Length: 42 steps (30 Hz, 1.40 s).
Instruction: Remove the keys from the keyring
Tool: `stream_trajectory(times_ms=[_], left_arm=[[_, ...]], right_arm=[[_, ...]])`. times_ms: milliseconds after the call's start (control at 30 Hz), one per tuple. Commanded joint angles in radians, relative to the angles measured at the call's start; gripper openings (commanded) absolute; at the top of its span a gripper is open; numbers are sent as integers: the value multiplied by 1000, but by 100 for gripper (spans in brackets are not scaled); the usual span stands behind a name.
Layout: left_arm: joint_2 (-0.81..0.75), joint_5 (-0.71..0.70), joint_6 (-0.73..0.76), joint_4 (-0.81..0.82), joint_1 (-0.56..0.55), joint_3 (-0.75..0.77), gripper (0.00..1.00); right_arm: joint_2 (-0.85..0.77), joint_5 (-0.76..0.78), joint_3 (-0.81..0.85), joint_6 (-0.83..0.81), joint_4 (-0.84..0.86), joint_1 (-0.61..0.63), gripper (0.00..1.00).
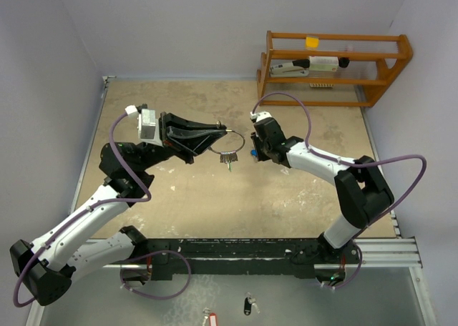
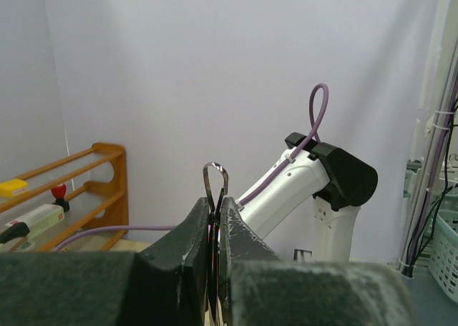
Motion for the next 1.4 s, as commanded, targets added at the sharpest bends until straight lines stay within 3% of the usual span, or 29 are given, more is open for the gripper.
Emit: stream_trajectory(times_ms=[0, 333, 733, 1000, 1200, 1367], left_arm=[[-17, 24, -74, 122, 2, 38, 0], [-13, 26, -99, 150, 1, 41, 0], [41, -58, -49, 77, 1, 58, 0], [83, -189, 4, 16, 1, 73, 0], [99, -265, 49, -26, 1, 83, 0], [112, -304, 69, -72, 1, 101, 0]], right_arm=[[-20, -7, -4, 11, 50, -5, 32], [-148, -14, -45, -36, 76, -5, 34], [-543, -329, -221, -78, 232, -1, 36], [-786, -505, -364, -43, 449, 15, 40], [-870, -473, -431, -89, 534, 64, 49], [-856, -343, -449, -190, 605, 193, 57]])
